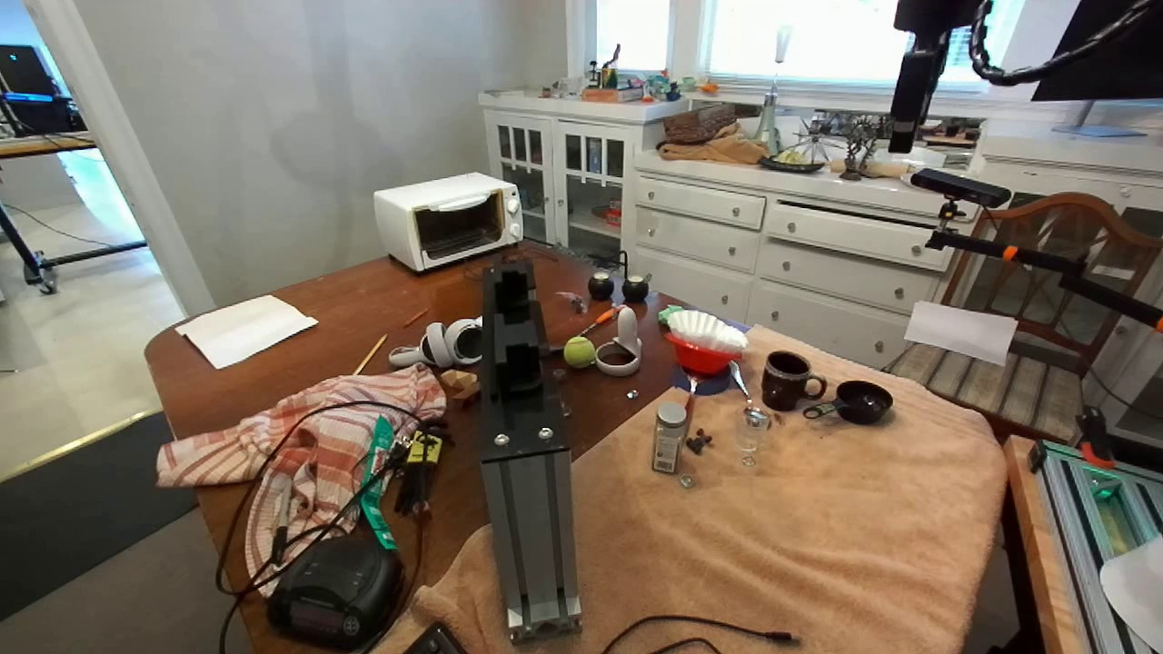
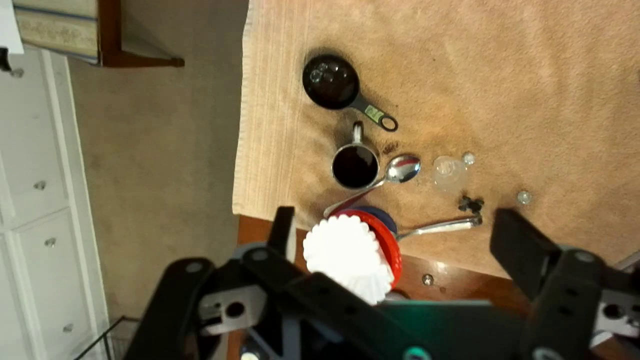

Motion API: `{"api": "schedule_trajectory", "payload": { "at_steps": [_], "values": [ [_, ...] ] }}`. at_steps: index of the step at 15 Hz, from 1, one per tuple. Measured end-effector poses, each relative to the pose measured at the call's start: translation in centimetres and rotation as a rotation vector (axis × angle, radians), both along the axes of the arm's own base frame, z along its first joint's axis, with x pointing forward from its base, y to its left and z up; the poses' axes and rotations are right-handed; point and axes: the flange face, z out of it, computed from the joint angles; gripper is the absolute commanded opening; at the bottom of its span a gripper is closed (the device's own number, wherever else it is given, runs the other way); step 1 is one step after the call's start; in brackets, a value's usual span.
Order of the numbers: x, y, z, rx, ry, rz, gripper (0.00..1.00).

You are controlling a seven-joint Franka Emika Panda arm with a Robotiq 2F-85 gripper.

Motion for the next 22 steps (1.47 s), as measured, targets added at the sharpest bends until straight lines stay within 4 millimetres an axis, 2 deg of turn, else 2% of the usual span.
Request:
{"api": "schedule_trajectory", "payload": {
  "at_steps": [5,10,13,19,20,22],
  "values": [
    [2.5,8.9,5.9,-0.069,-0.170,0.228,1.00],
    [5.0,17.2,9.4,-0.066,-0.298,0.505,1.00],
    [7.8,21.5,10.0,-0.065,-0.323,0.671,1.00],
    [14.0,30.4,9.3,-0.095,-0.313,0.883,1.00],
    [14.7,31.2,9.2,-0.099,-0.314,0.897,1.00],
    [15.6,31.7,9.1,-0.097,-0.316,0.903,1.00]
  ]
}}
